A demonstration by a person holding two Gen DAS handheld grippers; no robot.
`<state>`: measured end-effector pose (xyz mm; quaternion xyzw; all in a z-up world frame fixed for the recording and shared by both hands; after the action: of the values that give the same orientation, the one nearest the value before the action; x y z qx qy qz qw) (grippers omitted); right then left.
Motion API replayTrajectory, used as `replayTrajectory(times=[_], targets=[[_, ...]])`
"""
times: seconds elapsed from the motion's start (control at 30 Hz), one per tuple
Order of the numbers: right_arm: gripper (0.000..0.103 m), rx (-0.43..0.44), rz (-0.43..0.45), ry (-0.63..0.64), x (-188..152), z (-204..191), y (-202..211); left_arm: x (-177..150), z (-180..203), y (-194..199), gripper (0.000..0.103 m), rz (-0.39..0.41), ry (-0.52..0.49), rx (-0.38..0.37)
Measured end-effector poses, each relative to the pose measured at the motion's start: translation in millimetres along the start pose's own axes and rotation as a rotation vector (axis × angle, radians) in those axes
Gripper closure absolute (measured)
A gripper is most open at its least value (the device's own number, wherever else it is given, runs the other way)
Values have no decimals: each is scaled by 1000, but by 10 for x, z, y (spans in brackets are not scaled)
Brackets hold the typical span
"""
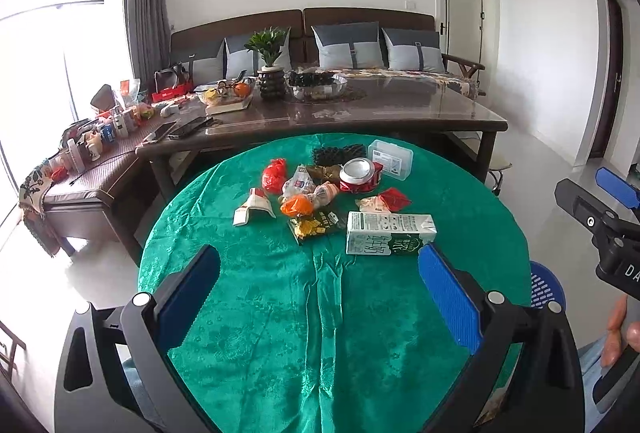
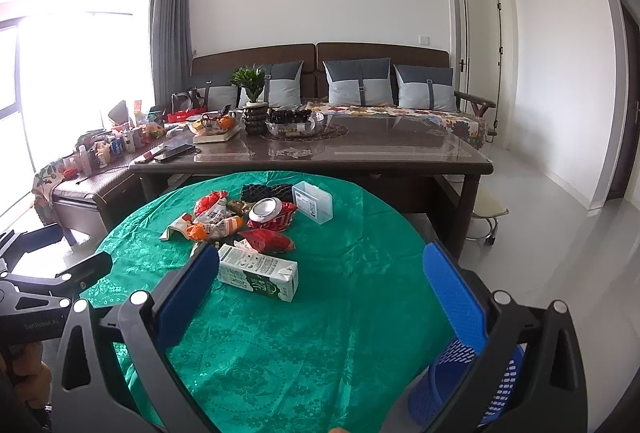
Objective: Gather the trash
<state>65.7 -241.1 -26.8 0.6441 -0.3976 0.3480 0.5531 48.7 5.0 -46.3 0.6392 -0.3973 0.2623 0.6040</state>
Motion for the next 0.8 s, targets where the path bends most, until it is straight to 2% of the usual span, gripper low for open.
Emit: replayTrajectory(times=[0.1, 0.3, 0.8], targets=[[5, 5, -7, -3, -16, -6, -45, -16, 15, -53, 5, -7, -13, 14], [5, 12, -13, -6, -24, -9, -83, -24, -26, -98, 5, -1, 35, -38], [5, 14, -7, -13, -1, 22, -63, 55, 38, 4, 5, 30, 18, -40]])
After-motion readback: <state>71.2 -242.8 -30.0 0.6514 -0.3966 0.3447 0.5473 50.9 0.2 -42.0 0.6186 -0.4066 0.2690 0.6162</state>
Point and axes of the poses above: each gripper's, at about its wrist camera, not at the fingertips, and y roughly against the way its jaws point, z to its right, x to its top, the point moved 3 cm from there along -y, roughly the way its jaws point, and after that the axes turned 5 degrees about -y, right-handed, at the moved point
